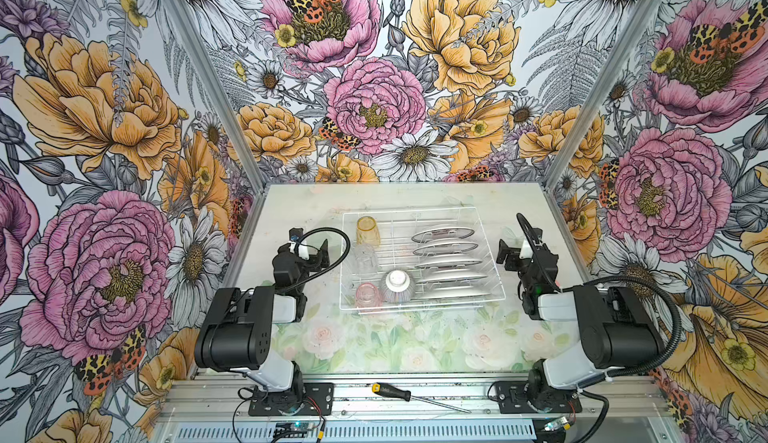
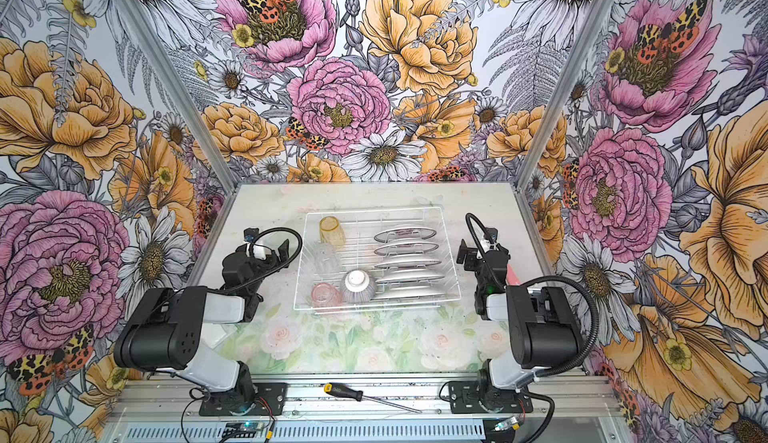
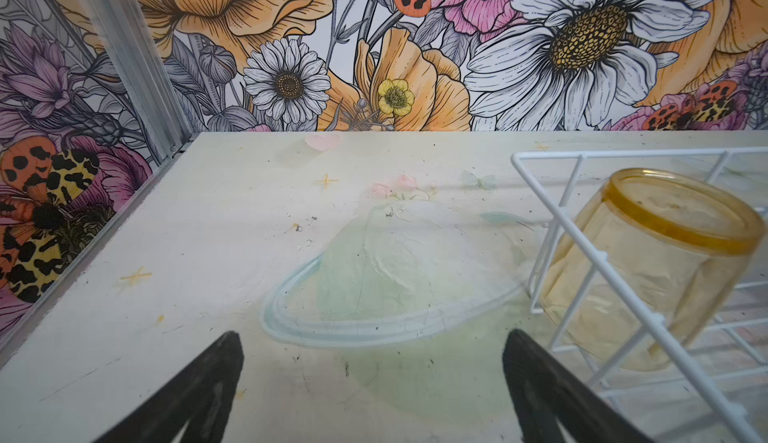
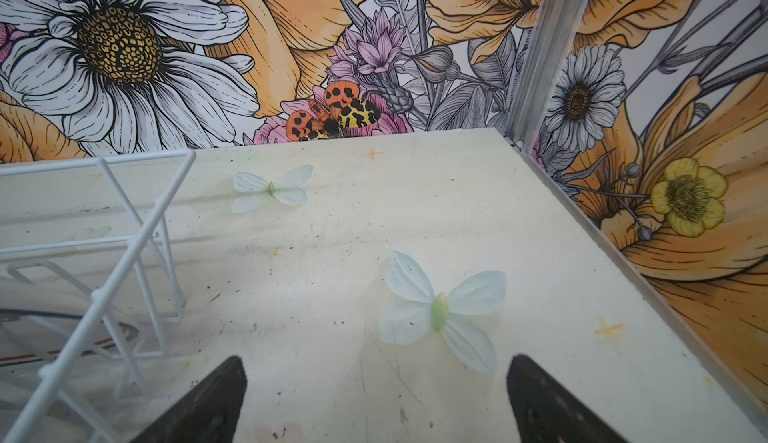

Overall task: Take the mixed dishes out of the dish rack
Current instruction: 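Raise both grippers from rest and move them toward the dish rack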

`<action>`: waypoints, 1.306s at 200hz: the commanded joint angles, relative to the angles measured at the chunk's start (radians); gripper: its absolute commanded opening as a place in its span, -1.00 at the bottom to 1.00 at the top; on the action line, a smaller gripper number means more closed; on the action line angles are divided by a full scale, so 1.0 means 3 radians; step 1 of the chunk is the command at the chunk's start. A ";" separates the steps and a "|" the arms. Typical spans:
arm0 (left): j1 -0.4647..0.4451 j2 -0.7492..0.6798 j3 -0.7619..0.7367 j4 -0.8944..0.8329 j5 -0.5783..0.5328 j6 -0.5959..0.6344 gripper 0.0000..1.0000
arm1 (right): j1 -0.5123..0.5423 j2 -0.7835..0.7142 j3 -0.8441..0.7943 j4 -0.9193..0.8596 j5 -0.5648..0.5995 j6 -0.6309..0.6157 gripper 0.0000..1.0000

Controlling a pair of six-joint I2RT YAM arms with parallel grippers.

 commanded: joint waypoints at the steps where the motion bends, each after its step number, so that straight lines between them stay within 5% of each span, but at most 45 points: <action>1: 0.0010 -0.0016 0.0037 0.0048 0.0023 -0.0029 0.98 | 0.0040 0.0006 0.0097 -0.0029 -0.0130 -0.0100 0.99; 168: 0.0050 -0.0010 0.0060 0.0023 0.0097 -0.0060 0.98 | 0.0039 0.0007 0.0112 -0.0055 -0.0131 -0.0086 0.99; 217: 0.0078 -0.0033 0.0093 -0.0063 0.0208 -0.0056 0.47 | 0.0037 0.0005 0.0109 -0.0047 -0.0133 -0.0090 0.99; 261: -0.0044 -0.0703 0.0746 -0.1633 0.0278 0.0027 0.13 | -0.0010 -0.0011 0.0083 0.0001 -0.0140 -0.0032 0.92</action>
